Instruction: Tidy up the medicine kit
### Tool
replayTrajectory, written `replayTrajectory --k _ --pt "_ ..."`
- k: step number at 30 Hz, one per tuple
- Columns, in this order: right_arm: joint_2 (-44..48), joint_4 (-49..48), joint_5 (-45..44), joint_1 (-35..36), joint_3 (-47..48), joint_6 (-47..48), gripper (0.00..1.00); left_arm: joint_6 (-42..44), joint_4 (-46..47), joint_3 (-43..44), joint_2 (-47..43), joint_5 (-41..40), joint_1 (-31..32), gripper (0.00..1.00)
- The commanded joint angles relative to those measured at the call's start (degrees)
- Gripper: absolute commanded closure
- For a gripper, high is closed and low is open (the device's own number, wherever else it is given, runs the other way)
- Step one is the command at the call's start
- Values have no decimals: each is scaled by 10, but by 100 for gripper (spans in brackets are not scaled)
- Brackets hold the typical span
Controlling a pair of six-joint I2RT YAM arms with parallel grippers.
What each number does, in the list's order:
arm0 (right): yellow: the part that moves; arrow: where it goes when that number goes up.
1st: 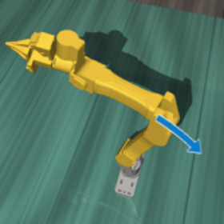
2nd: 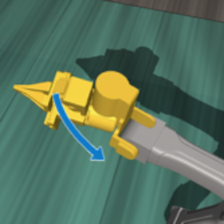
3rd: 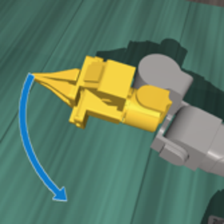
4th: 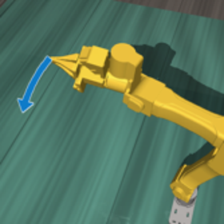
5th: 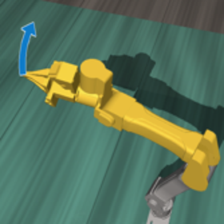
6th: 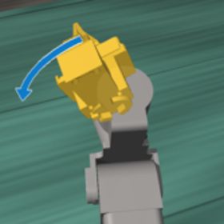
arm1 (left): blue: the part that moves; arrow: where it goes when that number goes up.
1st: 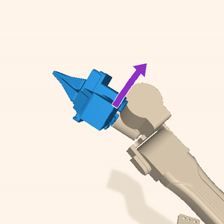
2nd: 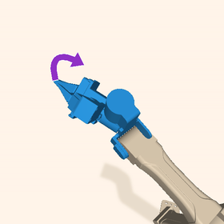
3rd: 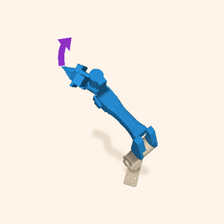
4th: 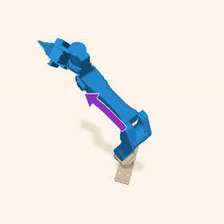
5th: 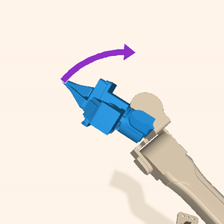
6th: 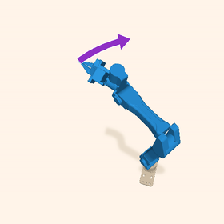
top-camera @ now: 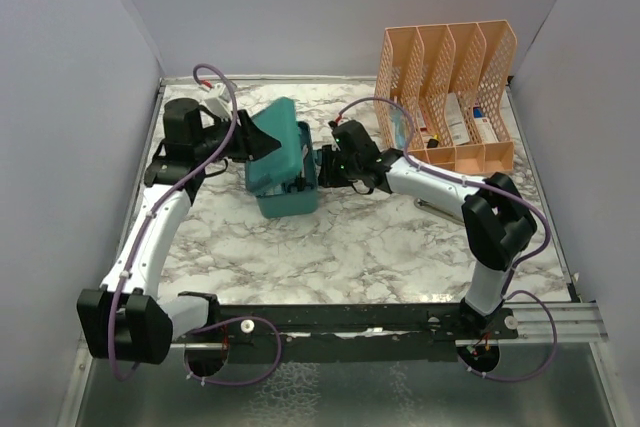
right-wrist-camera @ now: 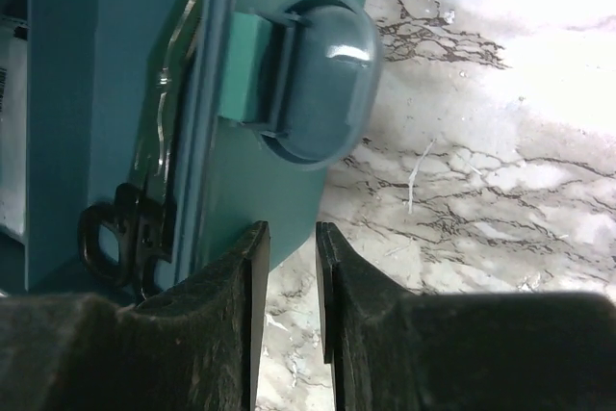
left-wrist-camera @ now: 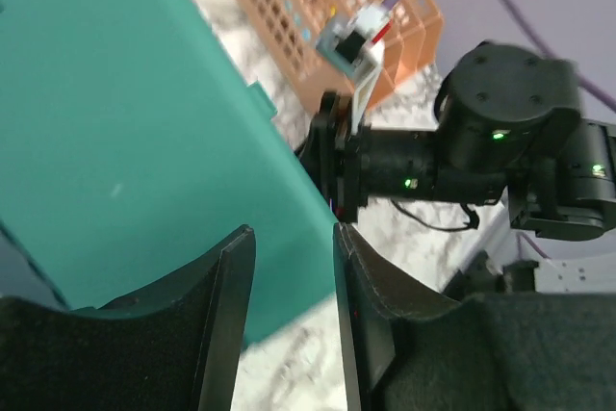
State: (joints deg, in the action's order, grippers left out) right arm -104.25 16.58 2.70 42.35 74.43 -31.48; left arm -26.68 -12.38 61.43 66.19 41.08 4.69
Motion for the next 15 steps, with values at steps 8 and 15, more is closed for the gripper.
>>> replayTrajectory --k 8,15 --pt "150 -76 -97 -27 -110 -49 72 -53 -23 11 -8 -27 20 46" --pt "181 -83 -2 -28 -100 16 65 -36 -68 -54 -43 -236 20 32"
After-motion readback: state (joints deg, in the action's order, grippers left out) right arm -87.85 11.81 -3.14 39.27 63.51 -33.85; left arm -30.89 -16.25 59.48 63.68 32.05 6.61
